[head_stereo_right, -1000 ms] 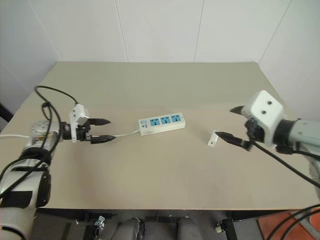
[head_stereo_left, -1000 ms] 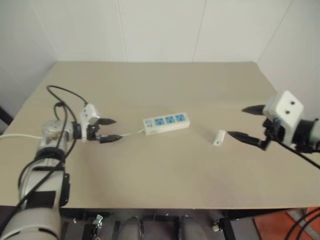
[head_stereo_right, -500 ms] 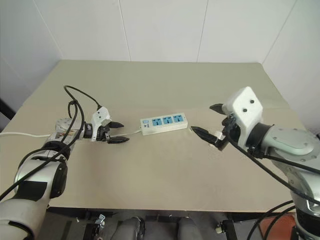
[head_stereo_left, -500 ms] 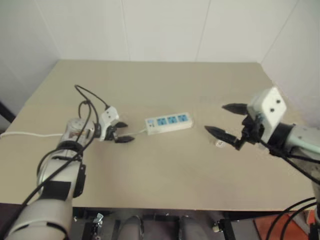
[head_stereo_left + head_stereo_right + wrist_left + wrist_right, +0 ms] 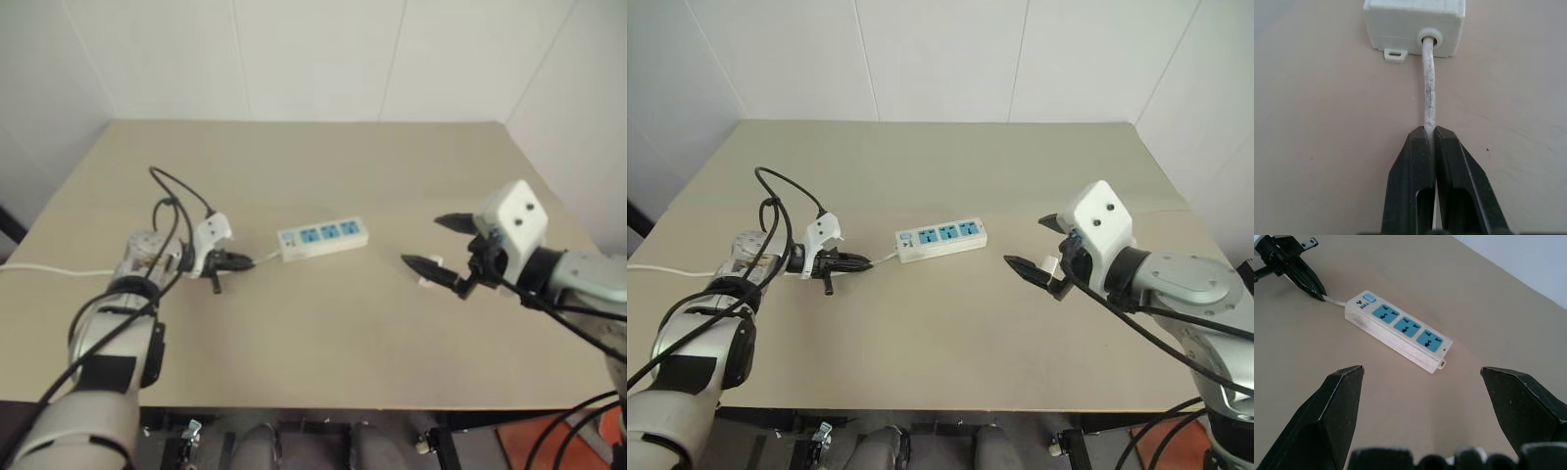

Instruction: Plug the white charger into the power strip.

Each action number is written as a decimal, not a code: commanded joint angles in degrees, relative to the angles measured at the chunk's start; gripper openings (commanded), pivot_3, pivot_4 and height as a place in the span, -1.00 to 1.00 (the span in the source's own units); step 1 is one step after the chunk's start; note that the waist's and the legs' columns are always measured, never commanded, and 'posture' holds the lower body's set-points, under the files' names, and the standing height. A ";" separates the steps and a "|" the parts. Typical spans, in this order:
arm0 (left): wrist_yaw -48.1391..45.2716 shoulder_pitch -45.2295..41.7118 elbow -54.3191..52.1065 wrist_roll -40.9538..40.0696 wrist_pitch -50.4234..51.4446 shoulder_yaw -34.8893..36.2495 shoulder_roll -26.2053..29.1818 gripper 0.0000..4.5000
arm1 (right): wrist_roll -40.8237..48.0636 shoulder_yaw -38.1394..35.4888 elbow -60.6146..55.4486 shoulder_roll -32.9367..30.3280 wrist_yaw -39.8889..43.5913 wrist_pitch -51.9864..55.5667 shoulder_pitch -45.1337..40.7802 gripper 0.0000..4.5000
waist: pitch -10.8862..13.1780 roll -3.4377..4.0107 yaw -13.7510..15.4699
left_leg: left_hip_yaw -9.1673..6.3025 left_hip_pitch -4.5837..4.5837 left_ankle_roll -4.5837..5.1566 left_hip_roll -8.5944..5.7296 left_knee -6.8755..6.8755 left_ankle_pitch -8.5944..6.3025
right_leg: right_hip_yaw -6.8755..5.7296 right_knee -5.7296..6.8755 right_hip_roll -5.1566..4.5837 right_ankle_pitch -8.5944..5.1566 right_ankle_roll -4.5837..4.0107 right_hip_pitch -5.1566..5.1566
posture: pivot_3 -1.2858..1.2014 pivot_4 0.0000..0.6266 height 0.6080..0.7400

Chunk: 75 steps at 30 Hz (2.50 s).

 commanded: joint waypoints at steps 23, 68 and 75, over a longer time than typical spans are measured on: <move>-8.83 41.44 -63.37 -26.54 29.02 13.47 17.56 0.12 | -5.44 7.71 4.92 2.23 2.27 -9.00 -1.53 1.00 | 0.00 0.01 -0.35 | 0.03 0.12 -0.01 0.15 -0.05 0.00 | 0.05 -0.01 0.00 0.00 -0.01 0.04 | 0.03 -0.52 1.00; -11.66 17.86 -10.44 -21.99 -16.76 13.16 -6.54 0.98 | -5.31 3.54 1.25 2.74 -1.61 -5.39 -0.05 1.00 | -0.07 -0.12 0.38 | 0.03 0.05 0.00 0.06 -0.01 0.00 | 0.00 -0.04 0.00 0.01 -0.02 0.04 | 0.03 -0.52 1.00; -12.84 16.53 -8.09 -19.13 -17.21 11.69 -6.51 0.98 | -5.37 3.23 0.69 2.88 -2.49 -5.12 0.54 1.00 | -0.07 -0.12 0.35 | 0.03 0.06 0.01 0.05 -0.01 0.00 | 0.00 -0.03 0.00 0.01 -0.02 0.05 | 0.03 -0.52 1.00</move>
